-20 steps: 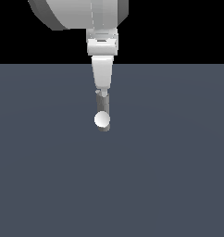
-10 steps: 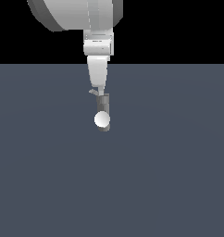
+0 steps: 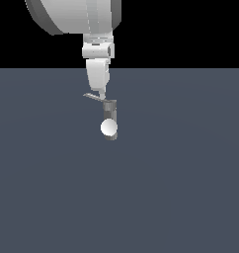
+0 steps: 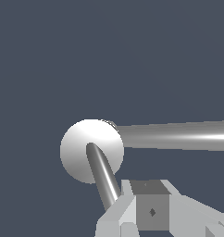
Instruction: Turn on the faucet by rotating a designated handle.
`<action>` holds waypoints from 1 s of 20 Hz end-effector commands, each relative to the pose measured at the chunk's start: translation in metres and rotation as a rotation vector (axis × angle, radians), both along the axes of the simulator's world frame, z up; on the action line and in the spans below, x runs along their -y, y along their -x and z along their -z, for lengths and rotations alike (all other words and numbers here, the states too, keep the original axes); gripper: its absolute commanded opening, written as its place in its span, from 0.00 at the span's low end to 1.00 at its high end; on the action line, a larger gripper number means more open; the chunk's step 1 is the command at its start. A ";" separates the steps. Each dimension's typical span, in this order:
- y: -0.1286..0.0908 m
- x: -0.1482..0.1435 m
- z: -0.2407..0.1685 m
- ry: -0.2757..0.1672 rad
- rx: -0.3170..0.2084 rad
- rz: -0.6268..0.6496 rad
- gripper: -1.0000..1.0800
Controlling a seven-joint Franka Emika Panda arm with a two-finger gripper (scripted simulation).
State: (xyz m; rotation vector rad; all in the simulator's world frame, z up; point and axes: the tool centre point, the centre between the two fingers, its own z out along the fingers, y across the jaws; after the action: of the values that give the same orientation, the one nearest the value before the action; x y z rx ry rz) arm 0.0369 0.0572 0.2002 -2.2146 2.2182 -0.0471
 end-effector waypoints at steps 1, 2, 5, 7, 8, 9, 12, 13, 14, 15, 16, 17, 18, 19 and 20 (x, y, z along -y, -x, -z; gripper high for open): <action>0.000 -0.001 0.000 -0.004 -0.001 -0.001 0.00; -0.002 -0.003 0.001 -0.004 -0.002 -0.004 0.00; -0.010 -0.011 0.003 -0.006 -0.005 -0.013 0.00; -0.015 -0.016 0.004 -0.007 -0.007 -0.020 0.00; -0.017 -0.018 0.005 -0.007 -0.008 -0.023 0.00; -0.019 -0.021 0.006 -0.007 -0.009 -0.026 0.00; -0.026 -0.028 0.008 -0.009 -0.011 -0.035 0.00; -0.029 -0.030 0.008 -0.009 -0.012 -0.038 0.00; -0.031 -0.033 0.009 -0.010 -0.013 -0.041 0.00; -0.033 -0.035 0.010 -0.010 -0.014 -0.044 0.00; -0.035 -0.037 0.010 -0.010 -0.015 -0.047 0.00; -0.038 -0.040 0.011 -0.011 -0.016 -0.050 0.00; -0.040 -0.042 0.011 -0.011 -0.017 -0.053 0.00; -0.042 -0.045 0.012 -0.012 -0.018 -0.056 0.00; -0.044 -0.047 0.013 -0.012 -0.019 -0.059 0.00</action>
State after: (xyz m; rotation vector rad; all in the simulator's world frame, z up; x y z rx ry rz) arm 0.0862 0.0626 0.2020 -2.2172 2.2144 -0.0552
